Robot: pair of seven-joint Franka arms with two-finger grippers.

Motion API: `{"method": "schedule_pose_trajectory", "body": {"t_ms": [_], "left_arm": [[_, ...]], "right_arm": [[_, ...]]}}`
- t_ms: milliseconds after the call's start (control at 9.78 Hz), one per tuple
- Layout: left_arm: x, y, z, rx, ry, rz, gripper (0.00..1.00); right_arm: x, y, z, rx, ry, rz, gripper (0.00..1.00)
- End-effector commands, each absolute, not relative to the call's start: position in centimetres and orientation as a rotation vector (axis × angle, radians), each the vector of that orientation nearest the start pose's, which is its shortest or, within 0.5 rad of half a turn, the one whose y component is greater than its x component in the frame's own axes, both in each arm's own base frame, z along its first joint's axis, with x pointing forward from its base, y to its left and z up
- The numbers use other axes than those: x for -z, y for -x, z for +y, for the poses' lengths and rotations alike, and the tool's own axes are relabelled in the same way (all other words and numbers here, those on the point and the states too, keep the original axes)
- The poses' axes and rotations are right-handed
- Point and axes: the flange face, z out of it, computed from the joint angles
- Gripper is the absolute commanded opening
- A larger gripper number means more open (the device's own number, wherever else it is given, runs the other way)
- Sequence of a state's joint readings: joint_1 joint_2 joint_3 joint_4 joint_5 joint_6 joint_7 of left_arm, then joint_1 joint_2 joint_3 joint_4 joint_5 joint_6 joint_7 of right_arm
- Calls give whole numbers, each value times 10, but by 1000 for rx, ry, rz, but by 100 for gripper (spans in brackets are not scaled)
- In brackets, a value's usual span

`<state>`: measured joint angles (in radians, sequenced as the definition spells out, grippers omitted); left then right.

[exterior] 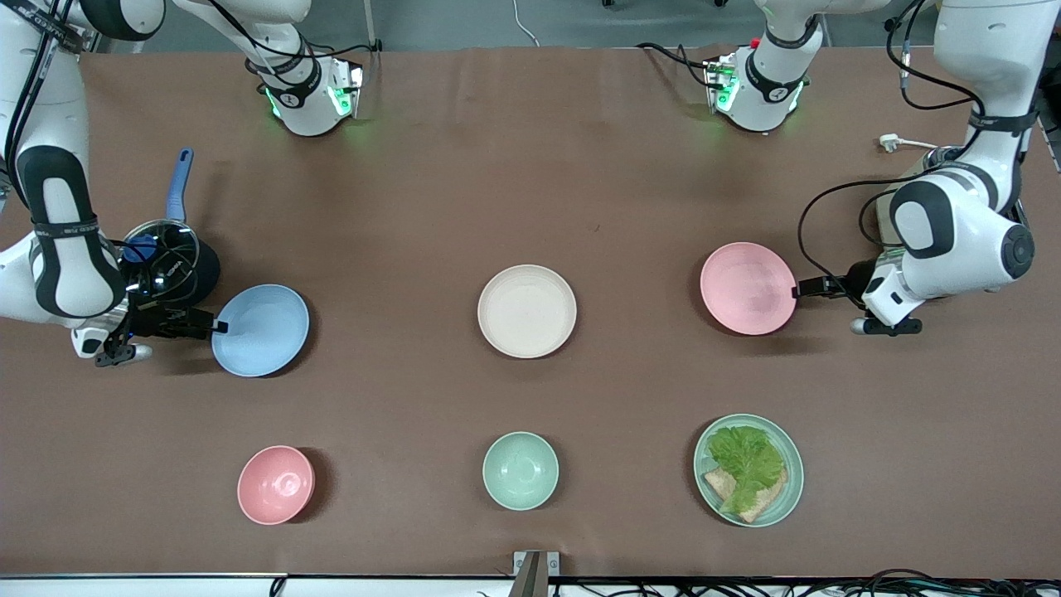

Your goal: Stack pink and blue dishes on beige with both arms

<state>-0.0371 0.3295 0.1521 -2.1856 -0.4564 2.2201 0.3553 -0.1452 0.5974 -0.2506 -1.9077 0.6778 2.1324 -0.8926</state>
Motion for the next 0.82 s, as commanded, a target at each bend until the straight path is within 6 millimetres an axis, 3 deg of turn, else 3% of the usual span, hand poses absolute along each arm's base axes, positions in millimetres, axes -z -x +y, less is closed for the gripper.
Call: {"method": "schedule_pose_trajectory", "body": {"t_ms": [0,102,205,409,614,716], "left_arm": [[-181,-510,51,-379,3446,-245,76],[-168,-504,51,-337,3452,-350,74],[-160,-502,46,-277,3455,-446,72],[-150,-495,43,-224,3430,-499,63],[-153,-497,41,-213,3435,-493,20],[-156,-498,41,-202,3437,-488,6]], "right_arm": [[-172,-551,-196,-21,2627,-33,52],[-169,-549,-196,-31,2623,-22,37],[-170,-548,-196,-35,2608,-9,5],[-174,-549,-197,-37,2578,3,1],[-198,-564,-205,-37,2571,28,1],[-228,-579,-210,-79,2557,25,1]]}}
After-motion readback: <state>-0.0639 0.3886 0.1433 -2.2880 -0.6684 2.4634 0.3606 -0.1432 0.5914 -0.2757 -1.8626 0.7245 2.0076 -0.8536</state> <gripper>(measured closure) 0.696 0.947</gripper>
